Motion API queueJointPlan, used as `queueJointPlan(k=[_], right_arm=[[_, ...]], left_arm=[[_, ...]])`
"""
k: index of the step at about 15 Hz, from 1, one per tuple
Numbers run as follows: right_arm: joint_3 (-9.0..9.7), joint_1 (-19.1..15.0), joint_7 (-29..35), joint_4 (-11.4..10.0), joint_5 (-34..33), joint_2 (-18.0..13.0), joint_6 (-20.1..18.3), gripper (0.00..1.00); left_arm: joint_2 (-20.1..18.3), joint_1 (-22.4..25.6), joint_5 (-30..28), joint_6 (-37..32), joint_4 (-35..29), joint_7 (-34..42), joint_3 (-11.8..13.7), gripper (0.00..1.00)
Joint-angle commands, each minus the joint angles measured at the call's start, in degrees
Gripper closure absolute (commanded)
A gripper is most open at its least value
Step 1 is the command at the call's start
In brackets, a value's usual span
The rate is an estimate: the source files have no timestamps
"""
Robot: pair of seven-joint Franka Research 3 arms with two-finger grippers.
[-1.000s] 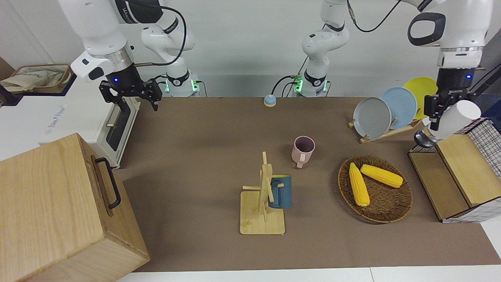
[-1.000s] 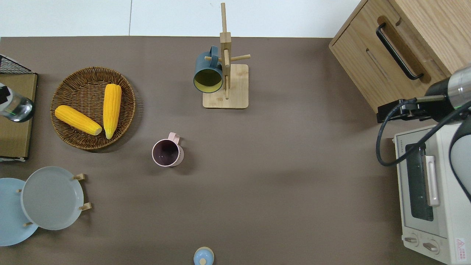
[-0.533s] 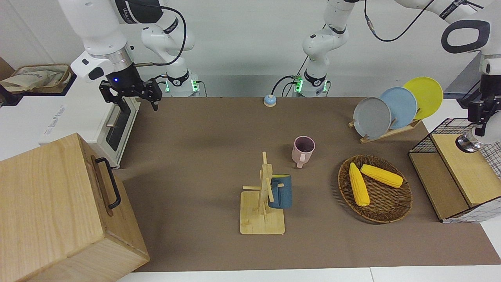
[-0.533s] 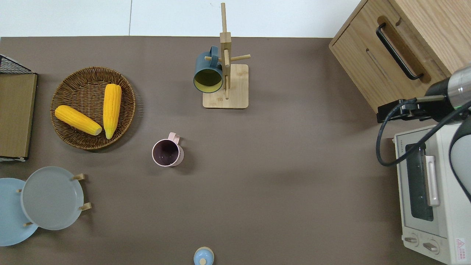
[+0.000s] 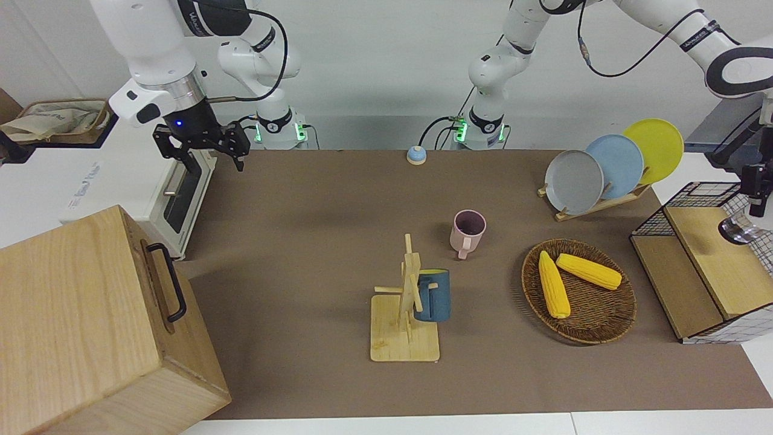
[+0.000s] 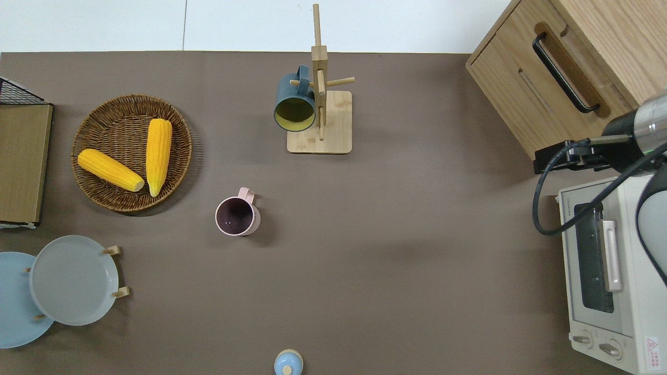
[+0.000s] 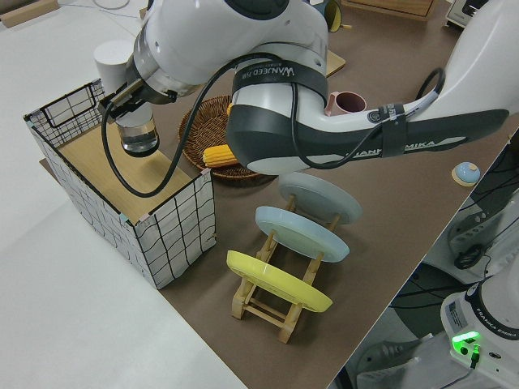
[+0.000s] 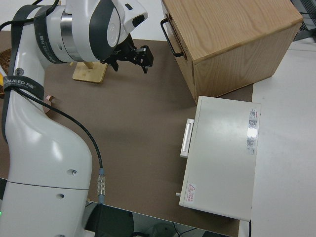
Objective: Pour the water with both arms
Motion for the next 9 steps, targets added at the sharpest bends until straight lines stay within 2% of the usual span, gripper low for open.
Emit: queueJointPlan(k=[1, 5, 9], right_arm=[[0.21, -0.56, -0.96, -0.32, 1.28, -0.40, 0.39, 0.005], [0.21, -0.56, -0.96, -0.32, 1.28, -0.40, 0.39, 0.005], [0.21, -0.56, -0.96, -0.32, 1.28, -0.40, 0.39, 0.005]], left_arm=[[4.11, 1.70, -7.58, 2.21, 2.60, 8.35, -0.56, 1.00], [6.92, 2.05, -12.42, 4.32, 2.60, 13.71, -0.56, 1.00], [7.28, 2.05, -12.87, 4.50, 2.60, 14.51, -0.56, 0.97]])
